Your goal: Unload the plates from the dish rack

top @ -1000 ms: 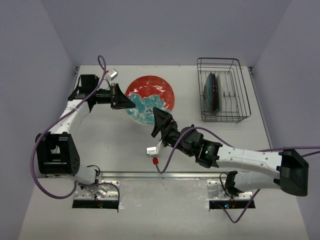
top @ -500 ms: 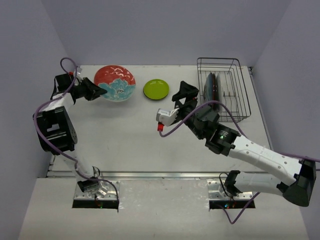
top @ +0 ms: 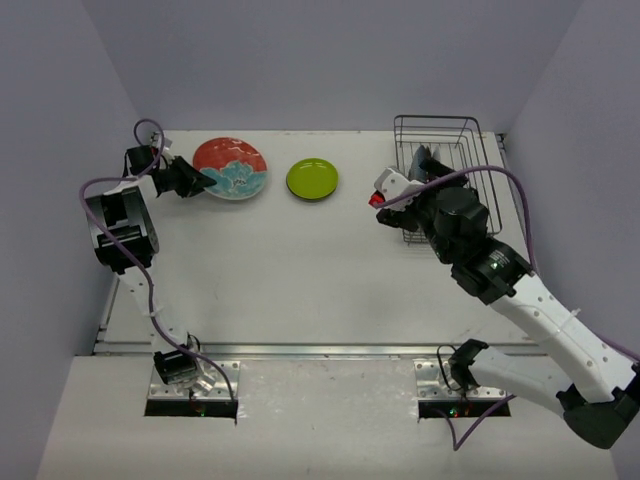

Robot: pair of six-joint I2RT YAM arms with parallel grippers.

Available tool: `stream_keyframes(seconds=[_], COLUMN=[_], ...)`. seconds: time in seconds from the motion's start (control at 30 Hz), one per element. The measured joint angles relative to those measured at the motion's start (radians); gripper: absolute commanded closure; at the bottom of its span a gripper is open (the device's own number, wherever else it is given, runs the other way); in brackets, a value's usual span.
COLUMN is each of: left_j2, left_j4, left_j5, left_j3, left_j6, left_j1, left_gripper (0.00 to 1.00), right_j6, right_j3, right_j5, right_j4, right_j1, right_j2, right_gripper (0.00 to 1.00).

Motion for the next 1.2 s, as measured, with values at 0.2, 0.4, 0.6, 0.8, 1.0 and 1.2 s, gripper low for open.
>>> stream_keyframes(seconds=[0.2, 0.4, 0.6, 0.8, 1.0, 1.2], left_j2=[0.066, 0.069, 0.055, -0.026, -0.096, -0.301], left_j4=[0.017, 0.009, -0.006, -0.061, -0.155, -0.23], left_j5=[0.006, -0.021, -0.121, -0.265, -0.446, -0.604], left_j3=[0.027, 0.039, 0.001, -0.069, -0.068, -0.104], left_j6=[-0.021, -0.022, -0.01, 0.02, 0.094, 0.198], left_j1=[0.0, -0.001, -0.004, -0.008, -0.008, -0.025], left_gripper=[1.0, 0.9, 0.7, 0.4, 0.28, 0.27], right_j6=[0.154, 0.309, 0.54, 0.723, 0.785, 0.801], right_j3=[0.035, 0.084, 0.159, 0.25, 0.254, 0.302], right_j5=[-0.05, -0.092, -0.182, -0.293, -0.339, -0.41], right_j4=[-0.136, -0.21, -0.313, -0.381, -0.408, -0.476], right_j1=[-0.097, -0.192, -0.327, -0.421, -0.441, -0.515], right_j2=[-0.029, -0.05, -0.036, -0.013, 0.016, 0.116], right_gripper=[0.01, 0.01, 0.01, 0.01, 0.01, 0.11])
